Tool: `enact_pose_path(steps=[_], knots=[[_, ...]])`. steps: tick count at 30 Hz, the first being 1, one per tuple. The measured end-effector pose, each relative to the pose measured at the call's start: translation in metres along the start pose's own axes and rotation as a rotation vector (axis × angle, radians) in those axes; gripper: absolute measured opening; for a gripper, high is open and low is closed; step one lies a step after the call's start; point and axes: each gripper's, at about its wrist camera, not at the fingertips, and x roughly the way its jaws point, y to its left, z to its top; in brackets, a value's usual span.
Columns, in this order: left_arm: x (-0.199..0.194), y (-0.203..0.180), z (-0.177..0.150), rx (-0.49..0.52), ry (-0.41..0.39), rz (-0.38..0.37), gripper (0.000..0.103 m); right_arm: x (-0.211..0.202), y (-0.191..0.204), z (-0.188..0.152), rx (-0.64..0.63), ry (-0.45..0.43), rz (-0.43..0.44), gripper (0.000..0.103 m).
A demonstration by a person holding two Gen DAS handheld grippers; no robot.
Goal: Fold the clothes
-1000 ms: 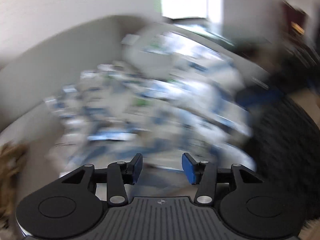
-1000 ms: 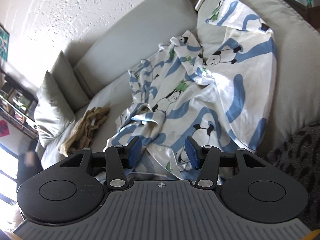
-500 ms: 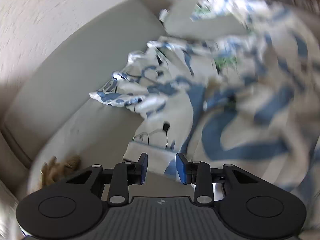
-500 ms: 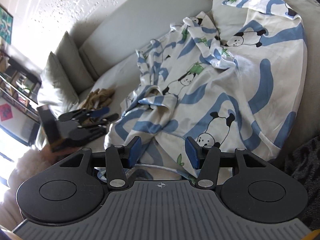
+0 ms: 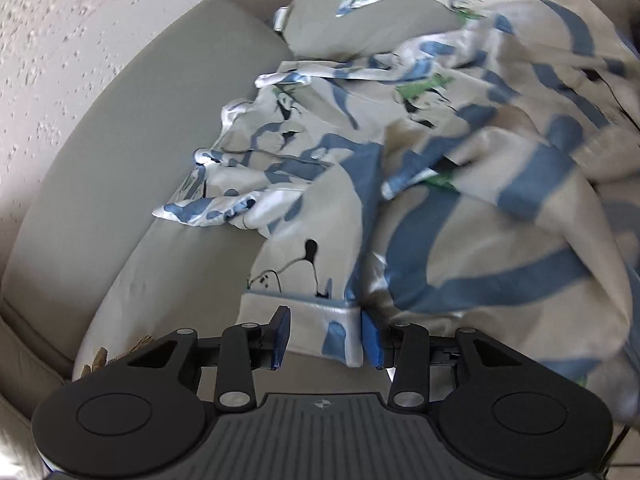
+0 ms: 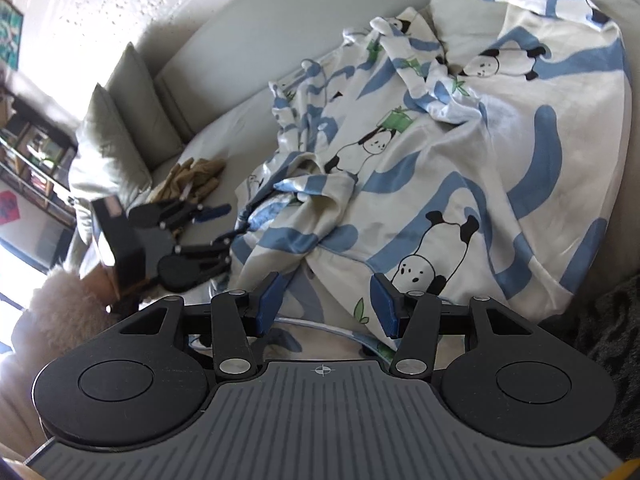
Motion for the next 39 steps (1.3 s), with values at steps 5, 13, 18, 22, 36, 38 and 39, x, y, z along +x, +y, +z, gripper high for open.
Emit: enact_pose_path(steps=[5,13,18,22,36,38,39], knots=[[-0.021,0.011,0.004,-0.094,-0.005,0.030,0.004,-0.007,-0.002,-0.002,0.007,-0.010,-0.002,0.055],[-0.100,0.062,-0.004,-0.481,-0.073,0.034,0.003,-0.018,0.002,-0.007,-0.007,-0.028,0.014,0.055],[-0.170,0.125,-0.049,-1.160,-0.171,-0.097,0.002,-0.024,0.012,-0.008,-0.038,-0.040,0.031,0.055],[-0.208,0.143,-0.114,-1.769,-0.384,-0.412,0.001,-0.029,0.021,-0.006,-0.065,-0.053,0.048,0.055],[-0.217,0.067,-0.069,-1.883,-0.727,-0.786,0.001,-0.016,0.156,-0.007,-0.487,-0.147,0.409,0.080],[-0.216,0.065,-0.063,-1.873,-0.751,-0.802,0.001,-0.013,0.167,-0.013,-0.533,-0.215,0.353,0.085],[-0.216,0.064,-0.061,-1.866,-0.752,-0.813,0.001,-0.009,0.168,-0.013,-0.534,-0.232,0.308,0.085]])
